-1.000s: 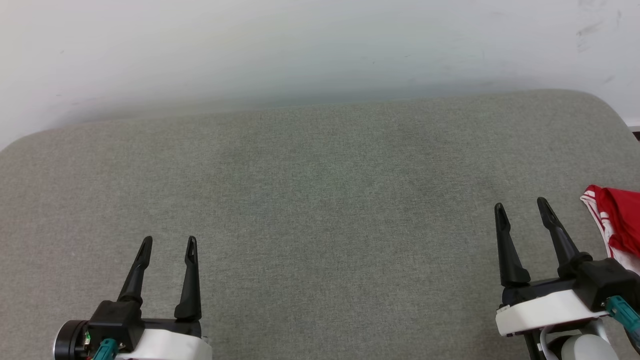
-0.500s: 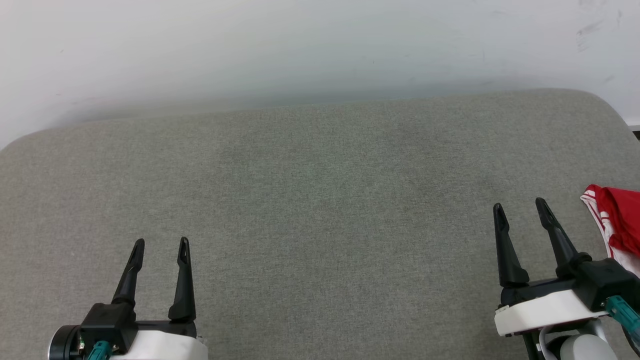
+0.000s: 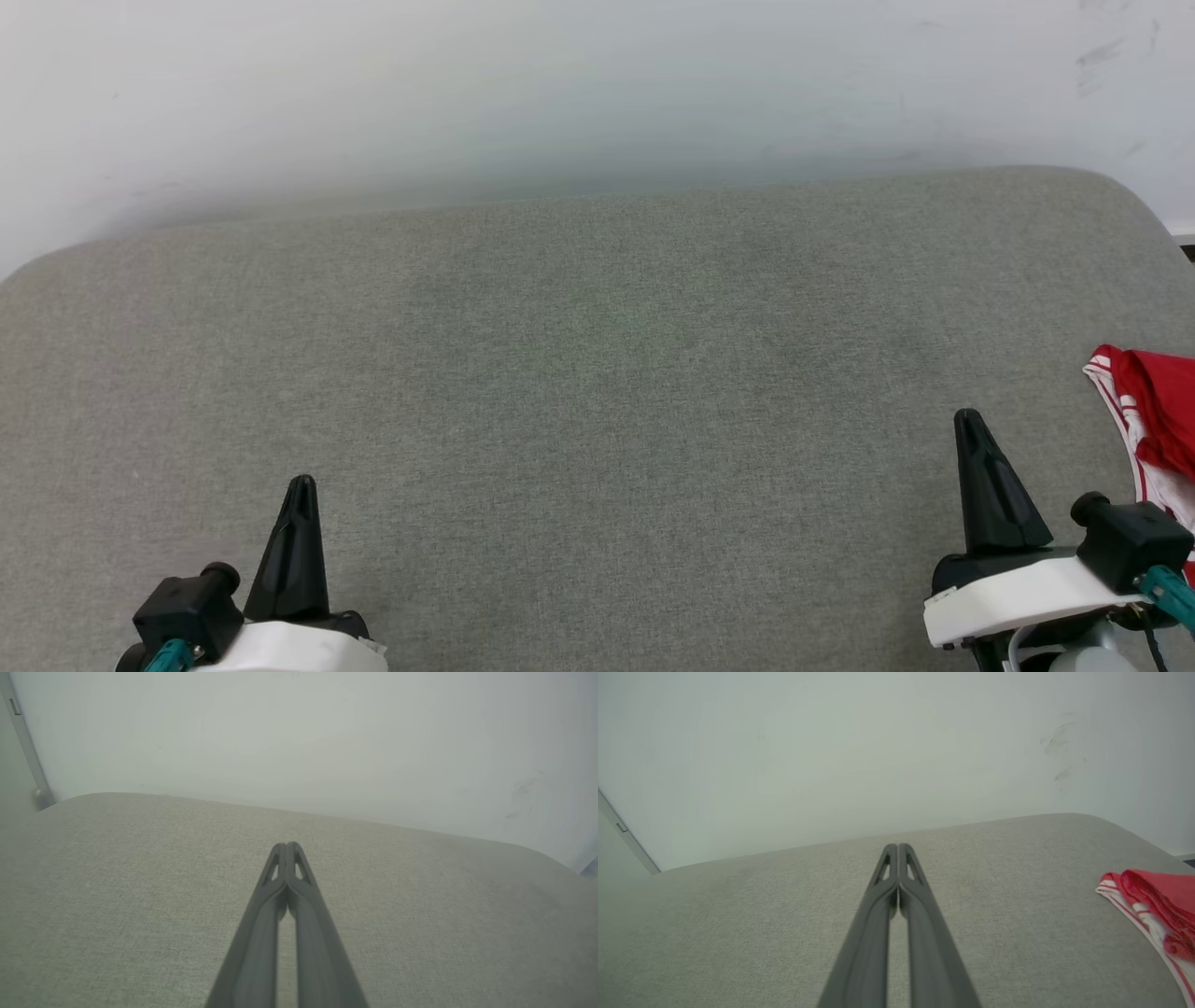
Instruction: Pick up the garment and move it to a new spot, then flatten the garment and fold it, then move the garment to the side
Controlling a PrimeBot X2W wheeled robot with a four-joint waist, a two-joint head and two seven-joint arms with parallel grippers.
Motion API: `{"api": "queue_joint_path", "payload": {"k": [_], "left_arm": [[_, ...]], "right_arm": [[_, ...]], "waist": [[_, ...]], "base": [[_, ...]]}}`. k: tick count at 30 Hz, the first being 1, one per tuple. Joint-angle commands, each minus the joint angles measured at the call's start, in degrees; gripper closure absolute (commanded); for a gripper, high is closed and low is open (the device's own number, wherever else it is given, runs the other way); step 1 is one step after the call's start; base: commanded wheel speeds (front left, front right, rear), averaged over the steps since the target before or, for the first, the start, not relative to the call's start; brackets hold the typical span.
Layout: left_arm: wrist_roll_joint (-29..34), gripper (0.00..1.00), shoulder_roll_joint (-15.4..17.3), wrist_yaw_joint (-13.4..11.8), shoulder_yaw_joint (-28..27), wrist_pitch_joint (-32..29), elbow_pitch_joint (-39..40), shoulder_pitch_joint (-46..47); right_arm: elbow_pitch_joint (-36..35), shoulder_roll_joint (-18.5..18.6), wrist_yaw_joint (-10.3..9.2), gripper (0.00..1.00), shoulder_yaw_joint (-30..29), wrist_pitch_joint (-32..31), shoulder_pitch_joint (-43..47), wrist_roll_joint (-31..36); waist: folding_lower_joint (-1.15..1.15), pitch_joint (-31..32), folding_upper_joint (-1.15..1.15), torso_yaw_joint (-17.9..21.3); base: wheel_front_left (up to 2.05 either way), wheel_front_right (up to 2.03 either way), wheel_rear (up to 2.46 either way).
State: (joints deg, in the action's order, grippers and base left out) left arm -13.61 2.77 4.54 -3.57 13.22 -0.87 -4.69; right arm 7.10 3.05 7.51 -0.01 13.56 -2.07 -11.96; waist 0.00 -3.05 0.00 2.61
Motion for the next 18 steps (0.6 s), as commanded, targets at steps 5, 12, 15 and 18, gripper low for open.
{"api": "queue_joint_path", "payload": {"k": [5,12,15,18], "left_arm": [[-6.50,1.00,0.13,0.44,-0.33,-1.49,-0.31,1.86],[-13.76,1.00,0.16,0.69,-0.58,-3.30,-1.57,2.82],[-16.70,1.00,0.17,0.81,-0.70,-4.03,-2.08,3.22],[-19.54,1.00,0.18,0.92,-0.79,-4.75,-2.58,3.63]], "right_arm": [[-0.21,0.61,0.00,1.00,-0.17,-1.19,-1.31,-7.06],[0.51,0.91,0.00,1.00,-0.34,-2.70,-1.68,-14.82],[0.78,1.02,0.00,1.00,-0.43,-3.34,-1.83,-17.94],[1.04,1.11,-0.01,1.00,-0.52,-3.96,-1.96,-20.95]], "waist": [[0.00,0.12,0.00,-0.11],[0.00,0.29,0.00,-0.27],[0.00,0.37,0.00,-0.33],[0.00,0.44,0.00,-0.40]], "base": [[0.00,0.00,0.00],[0.00,0.00,0.00],[0.00,0.00,0.00],[0.00,0.00,0.00]]}}
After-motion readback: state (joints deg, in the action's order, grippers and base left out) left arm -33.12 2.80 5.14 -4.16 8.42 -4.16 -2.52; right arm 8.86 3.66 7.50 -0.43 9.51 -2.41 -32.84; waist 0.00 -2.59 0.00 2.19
